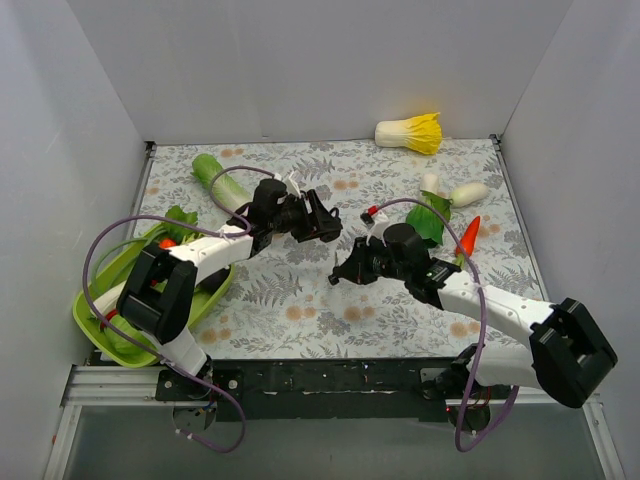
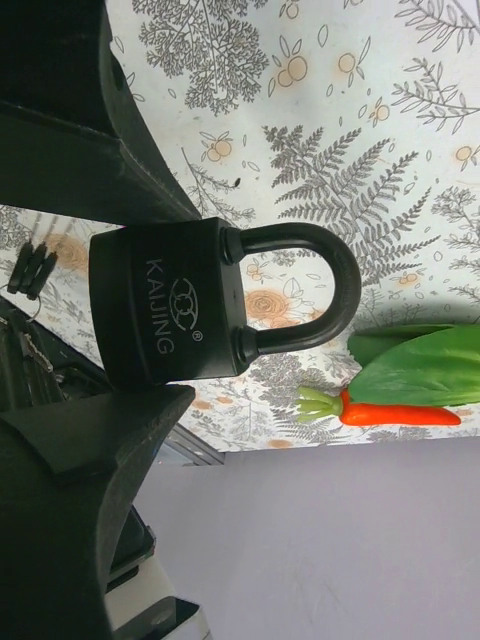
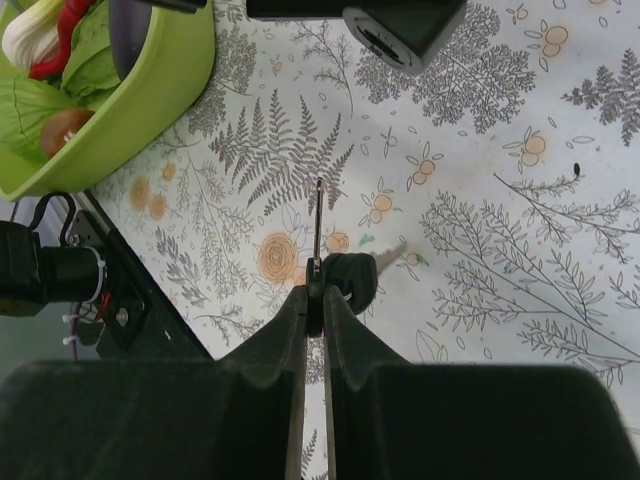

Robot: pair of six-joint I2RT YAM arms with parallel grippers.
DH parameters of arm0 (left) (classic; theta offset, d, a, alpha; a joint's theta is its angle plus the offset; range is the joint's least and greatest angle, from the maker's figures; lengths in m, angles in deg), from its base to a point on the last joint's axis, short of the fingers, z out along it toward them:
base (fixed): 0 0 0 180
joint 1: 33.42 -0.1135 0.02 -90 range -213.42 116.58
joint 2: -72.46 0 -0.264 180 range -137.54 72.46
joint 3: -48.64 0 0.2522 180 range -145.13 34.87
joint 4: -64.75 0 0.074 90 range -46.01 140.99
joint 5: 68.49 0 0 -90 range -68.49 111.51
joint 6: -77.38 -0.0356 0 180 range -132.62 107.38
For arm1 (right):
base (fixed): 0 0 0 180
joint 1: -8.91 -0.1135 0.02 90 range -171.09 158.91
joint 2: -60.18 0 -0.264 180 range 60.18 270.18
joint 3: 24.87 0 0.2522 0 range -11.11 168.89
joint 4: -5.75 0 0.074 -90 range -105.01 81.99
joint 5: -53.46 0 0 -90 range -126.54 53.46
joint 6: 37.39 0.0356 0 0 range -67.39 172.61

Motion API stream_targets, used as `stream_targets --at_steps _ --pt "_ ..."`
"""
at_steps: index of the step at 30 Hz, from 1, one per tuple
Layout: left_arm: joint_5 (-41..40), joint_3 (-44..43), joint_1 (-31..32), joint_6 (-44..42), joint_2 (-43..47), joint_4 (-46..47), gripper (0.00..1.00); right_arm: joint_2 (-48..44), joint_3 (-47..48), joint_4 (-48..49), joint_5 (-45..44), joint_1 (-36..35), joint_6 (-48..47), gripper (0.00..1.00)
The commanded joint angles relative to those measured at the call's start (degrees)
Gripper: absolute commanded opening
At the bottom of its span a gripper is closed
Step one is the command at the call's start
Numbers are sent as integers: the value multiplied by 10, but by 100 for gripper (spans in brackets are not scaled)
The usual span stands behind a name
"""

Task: Unlock with the key

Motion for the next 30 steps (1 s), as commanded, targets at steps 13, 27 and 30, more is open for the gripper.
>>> stream_targets --at_steps 13,27,30 --pt "-69 -7 0 -61 79 18 0 85 107 40 31 10 21 1" --pt "-55 -6 0 -59 72 24 0 132 114 96 93 37 39 1" --pt "-56 -6 1 -61 72 25 0 142 118 96 93 40 39 1"
